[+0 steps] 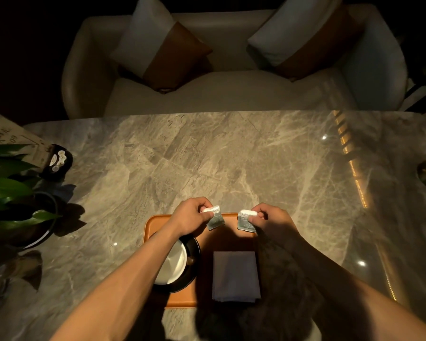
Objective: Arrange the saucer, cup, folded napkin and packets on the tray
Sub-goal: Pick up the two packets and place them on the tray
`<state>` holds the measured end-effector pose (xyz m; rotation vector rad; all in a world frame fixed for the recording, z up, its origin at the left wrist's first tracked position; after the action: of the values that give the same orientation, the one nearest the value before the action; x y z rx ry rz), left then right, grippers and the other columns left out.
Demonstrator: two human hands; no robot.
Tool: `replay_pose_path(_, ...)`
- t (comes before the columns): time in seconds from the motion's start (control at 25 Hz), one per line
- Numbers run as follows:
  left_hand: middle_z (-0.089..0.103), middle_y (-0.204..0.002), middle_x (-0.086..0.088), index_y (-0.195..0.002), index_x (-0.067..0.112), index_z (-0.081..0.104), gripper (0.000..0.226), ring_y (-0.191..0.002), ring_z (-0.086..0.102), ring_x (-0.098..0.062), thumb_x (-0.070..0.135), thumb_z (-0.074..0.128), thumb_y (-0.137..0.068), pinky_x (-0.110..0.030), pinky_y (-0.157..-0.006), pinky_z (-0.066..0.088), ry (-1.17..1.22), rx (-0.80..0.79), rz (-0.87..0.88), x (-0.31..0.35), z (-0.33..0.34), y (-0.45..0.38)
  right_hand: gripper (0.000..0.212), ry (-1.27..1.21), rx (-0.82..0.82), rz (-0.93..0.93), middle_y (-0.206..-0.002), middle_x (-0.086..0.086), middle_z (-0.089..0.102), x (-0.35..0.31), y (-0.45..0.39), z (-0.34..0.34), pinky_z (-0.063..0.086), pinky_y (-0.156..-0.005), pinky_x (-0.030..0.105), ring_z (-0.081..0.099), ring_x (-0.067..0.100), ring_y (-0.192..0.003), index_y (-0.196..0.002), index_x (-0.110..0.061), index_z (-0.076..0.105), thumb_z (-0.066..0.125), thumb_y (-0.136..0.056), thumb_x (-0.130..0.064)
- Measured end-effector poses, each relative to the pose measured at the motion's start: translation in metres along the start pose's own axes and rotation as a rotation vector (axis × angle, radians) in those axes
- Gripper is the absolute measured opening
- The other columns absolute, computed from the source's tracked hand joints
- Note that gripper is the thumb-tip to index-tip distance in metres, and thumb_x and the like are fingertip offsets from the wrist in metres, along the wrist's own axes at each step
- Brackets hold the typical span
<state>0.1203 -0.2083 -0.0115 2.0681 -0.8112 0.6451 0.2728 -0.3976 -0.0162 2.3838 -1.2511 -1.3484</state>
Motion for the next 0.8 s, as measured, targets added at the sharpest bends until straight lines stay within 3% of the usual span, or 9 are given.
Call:
replay_pose_path(0.2, 0.072, -0.091, 0.002, -0.094, 0.023, 0.072, 0.007, -0.088, 0.065, -0.019, 0.024, 0.070, -0.087, -0.040, -0.084, 0.054, -0.163, -0.081, -0.014, 0.004, 0.013, 0.007, 0.018, 0.167, 0.021, -0.065, -0.103, 0.005, 0.070, -0.002, 0.007, 0.017, 0.042, -0.075, 0.028, 0.061, 0.023, -0.095, -0.102, -0.014, 0.068, 0.063, -0.090, -0.026)
replay_pose_path(0.4, 0.073, -0.096, 0.001, -0.095, 0.022, 0.072, 0.010, -0.091, 0.067, -0.020, 0.026, 0.069, -0.087, -0.041, -0.085, 0.055, -0.225, -0.130, -0.016, 0.010, 0.022, 0.007, 0.026, 0.257, 0.060, -0.091, -0.107, 0.009, 0.070, -0.005, 0.006, 0.024, 0.043, -0.079, 0.030, 0.060, 0.026, -0.100, -0.109, -0.013, 0.067, 0.063, -0.090, -0.030)
replay_pose_path(0.6, 0.072, -0.100, 0.003, -0.097, 0.029, 0.067, 0.011, -0.093, 0.064, -0.021, 0.027, 0.062, -0.087, -0.036, -0.080, 0.052, -0.373, -0.077, -0.016, 0.008, 0.031, 0.003, 0.027, 0.435, 0.215, -0.153, -0.098, 0.007, 0.070, -0.013, 0.013, 0.027, 0.043, -0.073, 0.032, 0.059, 0.027, -0.094, -0.103, -0.015, 0.069, 0.063, -0.085, -0.034)
replay_pose_path(0.8, 0.066, -0.108, -0.001, -0.111, 0.025, 0.060, 0.023, -0.095, 0.061, -0.025, 0.028, 0.051, -0.090, -0.039, -0.082, 0.040, -0.616, 0.103, 0.093, 0.013, 0.041, 0.003, 0.021, 0.524, 0.334, -0.227, -0.074, 0.011, 0.066, -0.020, 0.019, 0.025, 0.047, -0.058, 0.037, 0.060, 0.034, -0.070, -0.083, -0.008, 0.070, 0.077, -0.070, -0.024)
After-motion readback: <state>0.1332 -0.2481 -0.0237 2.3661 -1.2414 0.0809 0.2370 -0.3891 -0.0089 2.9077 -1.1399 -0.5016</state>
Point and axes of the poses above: each hand's wrist, its own y-axis away from the middle knuckle, its own z-axis out of the palm, x = y × z, the point moved 5 cm from there along -y, towards the middle knuckle
